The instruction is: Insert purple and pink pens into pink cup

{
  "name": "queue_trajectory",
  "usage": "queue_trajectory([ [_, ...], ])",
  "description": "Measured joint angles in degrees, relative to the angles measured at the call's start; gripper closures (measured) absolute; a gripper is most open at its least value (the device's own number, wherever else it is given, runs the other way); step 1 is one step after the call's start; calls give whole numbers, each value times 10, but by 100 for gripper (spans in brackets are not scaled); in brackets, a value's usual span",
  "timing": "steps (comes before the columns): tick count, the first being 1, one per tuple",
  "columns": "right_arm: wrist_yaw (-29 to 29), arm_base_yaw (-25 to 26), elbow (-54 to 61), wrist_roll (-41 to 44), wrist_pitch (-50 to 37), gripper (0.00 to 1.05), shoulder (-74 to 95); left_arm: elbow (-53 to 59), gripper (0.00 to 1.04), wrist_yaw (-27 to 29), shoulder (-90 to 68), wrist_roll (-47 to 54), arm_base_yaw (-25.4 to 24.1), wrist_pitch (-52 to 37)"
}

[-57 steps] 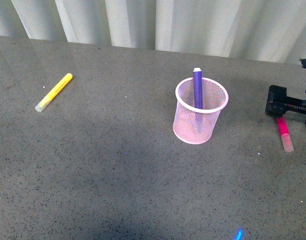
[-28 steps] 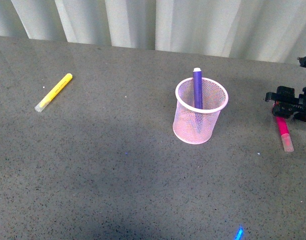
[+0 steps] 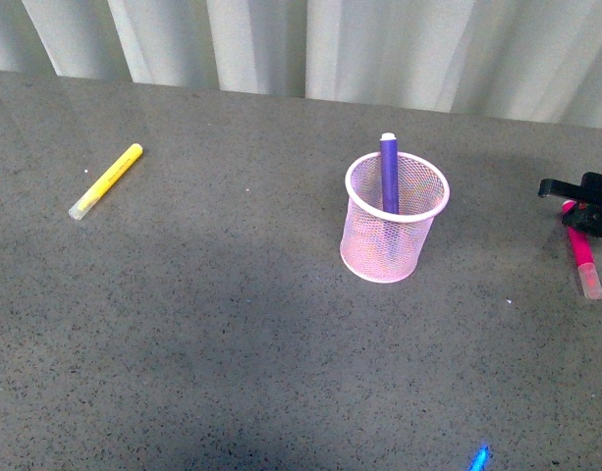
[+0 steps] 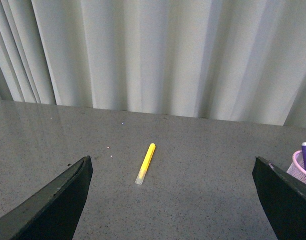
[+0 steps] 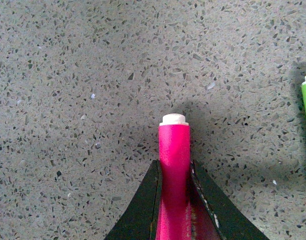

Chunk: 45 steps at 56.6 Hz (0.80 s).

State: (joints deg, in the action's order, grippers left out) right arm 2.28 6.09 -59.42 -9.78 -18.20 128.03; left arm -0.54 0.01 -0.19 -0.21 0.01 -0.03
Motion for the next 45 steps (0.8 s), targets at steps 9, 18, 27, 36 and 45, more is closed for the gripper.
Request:
queue_trajectory([
  [9,14,1,35,-13,-66,94,-24,0,7,0,0,0,0,0],
  [18,49,-11,98,-16,-168,94,-112,0,7,0,0,0,0,0],
  [27,130,-61,189,-24,-308,94,-289,0,7,0,0,0,0,0],
  [36,195,-115,244,-9,-417,94,-368,0,7,0,0,0,0,0],
  [45,225,-150,261,-6,-508,94,-321,0,7,0,0,0,0,0],
])
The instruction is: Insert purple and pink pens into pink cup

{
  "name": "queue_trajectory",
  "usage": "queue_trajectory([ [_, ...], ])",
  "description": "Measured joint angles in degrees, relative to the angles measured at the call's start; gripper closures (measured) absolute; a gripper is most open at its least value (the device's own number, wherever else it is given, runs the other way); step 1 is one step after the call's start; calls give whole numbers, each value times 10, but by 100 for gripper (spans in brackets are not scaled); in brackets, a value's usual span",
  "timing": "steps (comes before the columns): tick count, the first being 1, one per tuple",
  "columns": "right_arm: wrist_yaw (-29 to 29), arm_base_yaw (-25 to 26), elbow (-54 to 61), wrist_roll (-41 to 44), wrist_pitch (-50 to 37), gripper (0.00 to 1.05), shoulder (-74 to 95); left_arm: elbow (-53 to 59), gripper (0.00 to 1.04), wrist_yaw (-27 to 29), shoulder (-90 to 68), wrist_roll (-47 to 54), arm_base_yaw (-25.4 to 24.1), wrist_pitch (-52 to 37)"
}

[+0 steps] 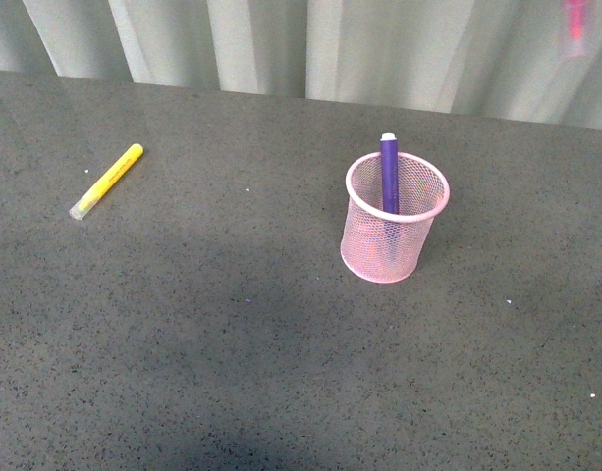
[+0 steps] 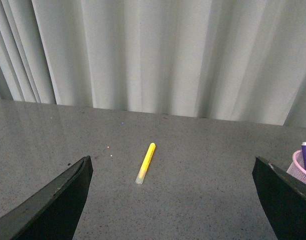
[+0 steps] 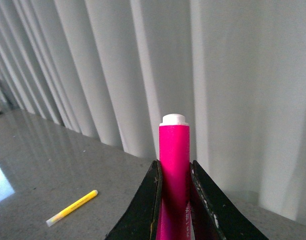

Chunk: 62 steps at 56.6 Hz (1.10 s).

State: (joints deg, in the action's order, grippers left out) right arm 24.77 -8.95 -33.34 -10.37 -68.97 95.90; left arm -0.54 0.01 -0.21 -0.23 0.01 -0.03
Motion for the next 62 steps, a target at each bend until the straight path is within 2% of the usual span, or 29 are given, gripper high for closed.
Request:
queue_trajectory([
  [6,9,-10,-1,-5,-61,94,79,0,7,0,0,0,0,0],
  [16,14,-17,-17,-19,-104,94,161,0,7,0,0,0,0,0],
  [48,14,-21,-20,-17,-107,94,214,0,7,0,0,0,0,0],
  [62,19,-33,-59,-17,-107,94,246,0,7,0,0,0,0,0],
])
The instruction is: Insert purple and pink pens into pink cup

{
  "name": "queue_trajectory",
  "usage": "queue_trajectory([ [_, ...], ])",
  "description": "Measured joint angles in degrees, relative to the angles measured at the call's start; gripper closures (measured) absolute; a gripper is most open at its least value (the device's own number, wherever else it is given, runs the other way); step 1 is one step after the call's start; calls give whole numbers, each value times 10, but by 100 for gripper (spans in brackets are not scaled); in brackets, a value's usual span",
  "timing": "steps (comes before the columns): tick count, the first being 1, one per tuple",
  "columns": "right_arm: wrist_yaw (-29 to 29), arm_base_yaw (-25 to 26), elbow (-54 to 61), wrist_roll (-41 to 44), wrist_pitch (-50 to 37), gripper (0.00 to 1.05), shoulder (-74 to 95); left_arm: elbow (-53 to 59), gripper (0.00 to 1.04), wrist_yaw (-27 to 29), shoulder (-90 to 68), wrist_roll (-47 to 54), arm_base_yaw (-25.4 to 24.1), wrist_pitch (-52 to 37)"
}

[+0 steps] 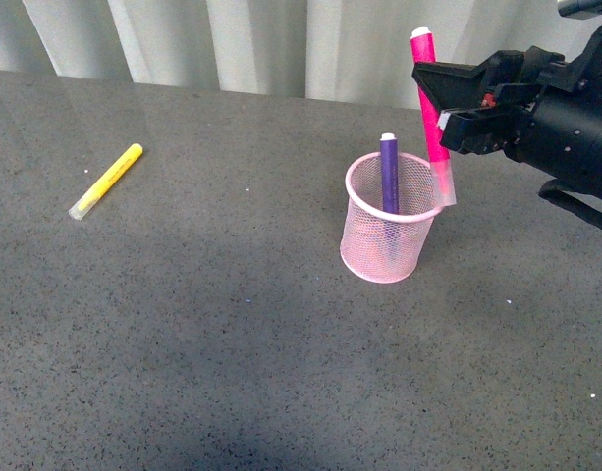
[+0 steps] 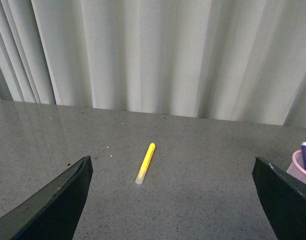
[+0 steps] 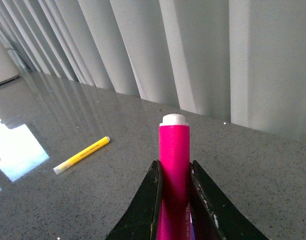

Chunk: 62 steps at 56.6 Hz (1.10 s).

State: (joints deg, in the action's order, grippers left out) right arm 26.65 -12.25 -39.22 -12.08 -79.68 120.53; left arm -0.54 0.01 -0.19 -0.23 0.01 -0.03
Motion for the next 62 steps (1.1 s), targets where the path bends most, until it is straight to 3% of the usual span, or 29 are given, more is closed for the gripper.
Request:
queue_trajectory([
  [31,5,-28,-85,-2,0,94,56,0,7,0,0,0,0,0],
  [52,5,-28,-87,-2,0,29,57,0,7,0,0,0,0,0],
  [62,5,-28,-87,-3,0,3,57,0,7,0,0,0,0,0],
])
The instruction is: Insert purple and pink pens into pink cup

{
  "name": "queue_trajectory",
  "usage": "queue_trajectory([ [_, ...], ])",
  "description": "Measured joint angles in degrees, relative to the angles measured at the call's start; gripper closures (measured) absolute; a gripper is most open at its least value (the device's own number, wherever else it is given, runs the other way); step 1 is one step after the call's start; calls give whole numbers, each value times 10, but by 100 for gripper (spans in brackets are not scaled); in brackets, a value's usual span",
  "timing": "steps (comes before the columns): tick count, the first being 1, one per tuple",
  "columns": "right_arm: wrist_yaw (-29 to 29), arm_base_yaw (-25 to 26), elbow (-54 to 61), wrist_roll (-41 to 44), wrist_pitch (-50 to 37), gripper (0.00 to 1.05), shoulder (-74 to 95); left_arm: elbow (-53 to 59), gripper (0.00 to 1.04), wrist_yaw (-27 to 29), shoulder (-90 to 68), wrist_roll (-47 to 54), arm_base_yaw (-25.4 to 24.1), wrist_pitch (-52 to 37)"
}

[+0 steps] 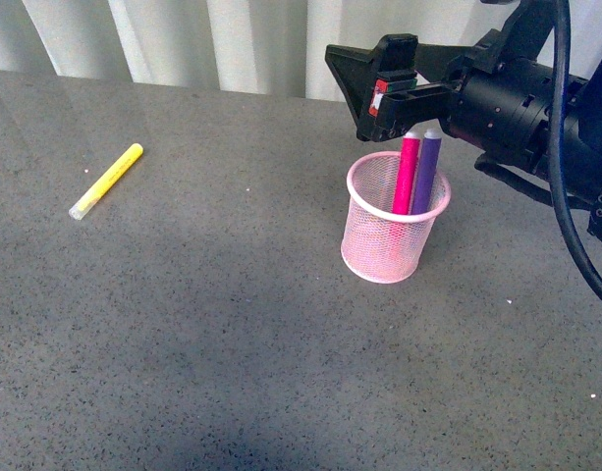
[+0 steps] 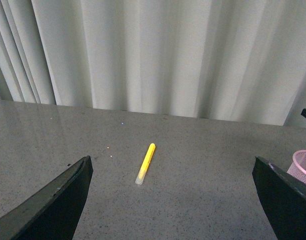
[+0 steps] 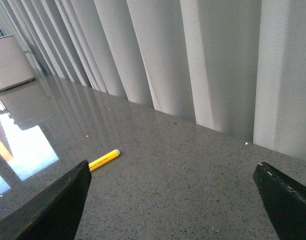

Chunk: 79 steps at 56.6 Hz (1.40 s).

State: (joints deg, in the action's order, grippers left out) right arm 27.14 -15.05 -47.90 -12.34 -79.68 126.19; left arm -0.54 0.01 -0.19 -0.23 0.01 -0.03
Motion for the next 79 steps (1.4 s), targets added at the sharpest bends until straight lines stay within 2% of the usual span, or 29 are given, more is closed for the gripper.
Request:
queue_trajectory([
  [5,0,0,0,0,0,9,0,0,7,0,0,0,0,0],
  [9,0,0,0,0,0,6,0,0,7,0,0,0,0,0],
  [23,-1,3,0,-2,0,7,0,0,7,0,0,0,0,0],
  [26,-19,18,-8,-11,12,7,-15,0,7,0,0,0,0,0],
  [35,-91,81,-14,0,88,7,-133,0,7,0,0,0,0,0],
  [42,-150,155,-3,41,186,7,-264,0,7,0,0,0,0,0],
  [49,-158,207,28,56,244,7,-364,0,7,0,0,0,0,0],
  [59,-139,279,74,56,331,7,-522,0,7,0,0,0,0,0],
  [63,-122,311,108,56,366,7,-598,0,7,0,0,0,0,0],
  [66,-88,344,134,55,407,7,-658,0,7,0,0,0,0,0],
  [69,-47,372,138,84,531,18,-719,0,7,0,0,0,0,0],
  [71,-34,386,156,95,579,25,-753,0,7,0,0,0,0,0],
  [75,-12,405,207,108,594,38,-799,0,7,0,0,0,0,0],
  [79,-26,403,249,113,585,50,-826,0,7,0,0,0,0,0],
])
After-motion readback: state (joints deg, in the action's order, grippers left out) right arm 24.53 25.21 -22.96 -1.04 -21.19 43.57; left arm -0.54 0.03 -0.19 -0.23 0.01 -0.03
